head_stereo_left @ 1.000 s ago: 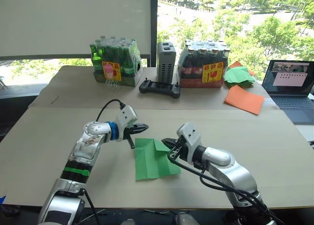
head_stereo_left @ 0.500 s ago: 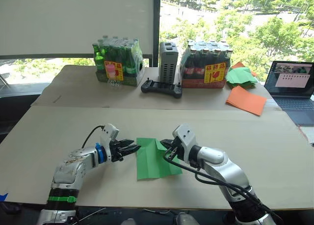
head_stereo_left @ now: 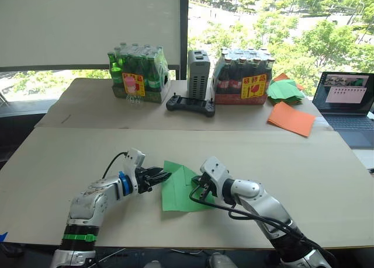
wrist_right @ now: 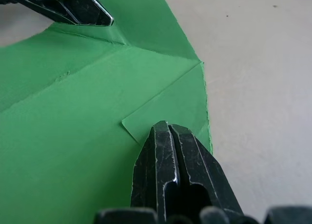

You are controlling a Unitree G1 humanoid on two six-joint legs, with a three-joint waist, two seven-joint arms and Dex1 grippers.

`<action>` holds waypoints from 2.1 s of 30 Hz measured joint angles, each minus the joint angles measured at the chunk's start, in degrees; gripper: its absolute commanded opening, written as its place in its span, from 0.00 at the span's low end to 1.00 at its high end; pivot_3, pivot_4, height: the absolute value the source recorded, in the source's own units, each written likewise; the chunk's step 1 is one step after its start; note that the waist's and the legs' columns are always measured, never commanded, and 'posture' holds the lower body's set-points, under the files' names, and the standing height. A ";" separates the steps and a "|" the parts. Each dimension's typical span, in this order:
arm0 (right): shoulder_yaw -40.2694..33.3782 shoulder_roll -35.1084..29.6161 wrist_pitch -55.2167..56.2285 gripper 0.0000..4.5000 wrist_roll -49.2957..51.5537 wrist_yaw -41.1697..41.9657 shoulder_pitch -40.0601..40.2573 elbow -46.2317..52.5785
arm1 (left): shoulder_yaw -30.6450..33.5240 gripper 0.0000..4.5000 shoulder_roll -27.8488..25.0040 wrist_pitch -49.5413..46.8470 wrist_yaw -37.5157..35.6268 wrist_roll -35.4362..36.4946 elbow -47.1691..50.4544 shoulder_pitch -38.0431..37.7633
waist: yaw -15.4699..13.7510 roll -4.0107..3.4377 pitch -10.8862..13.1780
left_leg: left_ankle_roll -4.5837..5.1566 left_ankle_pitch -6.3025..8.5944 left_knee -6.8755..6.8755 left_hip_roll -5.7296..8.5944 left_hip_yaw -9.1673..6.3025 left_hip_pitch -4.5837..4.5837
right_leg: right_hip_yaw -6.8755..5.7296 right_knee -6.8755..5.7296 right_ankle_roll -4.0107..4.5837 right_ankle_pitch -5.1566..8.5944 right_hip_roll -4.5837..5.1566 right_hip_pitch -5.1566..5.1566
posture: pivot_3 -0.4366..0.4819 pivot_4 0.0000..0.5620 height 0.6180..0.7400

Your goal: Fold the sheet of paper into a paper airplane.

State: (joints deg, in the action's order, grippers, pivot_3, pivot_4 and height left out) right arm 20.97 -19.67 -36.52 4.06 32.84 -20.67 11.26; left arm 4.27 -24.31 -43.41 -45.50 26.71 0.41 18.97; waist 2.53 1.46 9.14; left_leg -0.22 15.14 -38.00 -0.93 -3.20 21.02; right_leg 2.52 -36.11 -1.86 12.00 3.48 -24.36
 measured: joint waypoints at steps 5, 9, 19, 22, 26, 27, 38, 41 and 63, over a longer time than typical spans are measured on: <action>0.12 0.43 0.00 0.00 -0.54 0.00 -0.10 -0.13 | -0.36 0.00 -0.12 2.05 -0.04 0.02 0.01 0.56 | 0.00 0.00 0.00 | 0.00 0.00 0.00 0.00 0.00 -0.01 | 0.00 0.00 0.00 0.00 0.00 0.00 | 0.48 0.27 1.00; 0.12 0.70 0.00 0.00 -0.56 0.00 -0.10 -0.21 | -1.21 0.00 -0.17 3.43 0.07 -0.17 0.01 1.24 | -0.03 0.00 0.00 | 0.00 0.00 0.00 0.00 0.00 0.00 | 0.00 0.00 0.00 0.00 0.00 0.00 | 0.48 0.27 1.00; -0.05 1.69 -0.13 0.00 -0.53 -0.49 -0.11 -0.60 | -9.87 0.00 -2.97 8.77 -3.70 -4.72 2.01 0.46 | 0.05 0.00 0.00 | 0.00 0.00 0.00 0.00 0.01 -0.02 | 0.01 0.00 0.00 0.00 -0.01 0.00 | 0.48 0.27 1.00; -0.30 2.15 -0.30 0.00 -0.49 -0.63 -0.11 -0.69 | -10.85 0.00 -3.05 11.01 -4.24 -6.32 1.09 0.34 | -0.06 0.00 0.00 | 0.00 0.00 0.00 0.00 0.01 0.00 | 0.01 0.01 0.00 0.00 0.00 0.00 | 0.48 0.27 1.00; -1.88 4.14 -0.73 0.00 0.14 -1.08 -0.21 -1.40 | -12.90 0.00 -3.52 15.21 -5.11 -9.04 -0.06 0.55 | -0.09 0.00 0.00 | 0.00 0.00 0.00 0.00 0.01 0.01 | 0.01 0.02 0.00 0.00 0.00 0.00 | 0.48 0.27 1.00; -2.54 4.84 -0.73 0.00 0.72 -1.29 -0.55 -2.02 | -13.42 0.00 -3.71 16.06 -5.36 -9.75 -0.49 0.58 | -0.03 0.00 0.00 | 0.00 0.00 0.00 0.00 0.02 0.01 | 0.01 0.02 0.00 0.00 0.00 0.00 | 0.48 0.27 1.00; -5.43 10.38 5.37 0.00 0.72 -3.46 -6.88 -12.54 | -15.97 0.00 -4.99 21.84 -7.70 -14.16 -1.85 0.73 | -0.04 -0.01 0.01 | 0.00 0.00 0.01 0.01 0.02 0.03 | 0.01 0.02 0.00 0.00 0.01 -0.02 | 0.48 0.27 1.00; -3.26 9.50 7.13 0.00 -2.13 -3.78 -7.81 -15.49 | -15.97 0.00 -5.02 21.92 -7.85 -14.50 -1.85 0.74 | -0.03 -0.02 0.01 | 0.00 0.00 0.01 0.00 0.02 0.02 | 0.00 0.01 0.01 0.00 0.00 -0.02 | 0.48 0.27 1.00; 0.21 9.29 11.12 0.00 -8.74 -4.32 -7.47 -16.83 | -7.03 0.07 -6.65 8.26 -12.98 -1.80 -1.33 10.32 | 0.36 -0.02 0.01 | 0.00 0.00 0.01 0.00 0.02 -0.08 | 0.02 -0.04 0.00 0.00 -0.01 0.03 | 0.48 0.27 1.00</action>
State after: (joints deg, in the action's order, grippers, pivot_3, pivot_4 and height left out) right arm 21.19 -10.38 -25.40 -4.68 28.52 -28.14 -5.57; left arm -2.76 -30.96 -35.15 -58.48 24.90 -0.92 29.29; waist 2.89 1.43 9.15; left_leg -0.22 15.14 -38.00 -0.94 -3.18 20.94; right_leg 2.54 -36.14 -1.86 11.99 3.47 -24.34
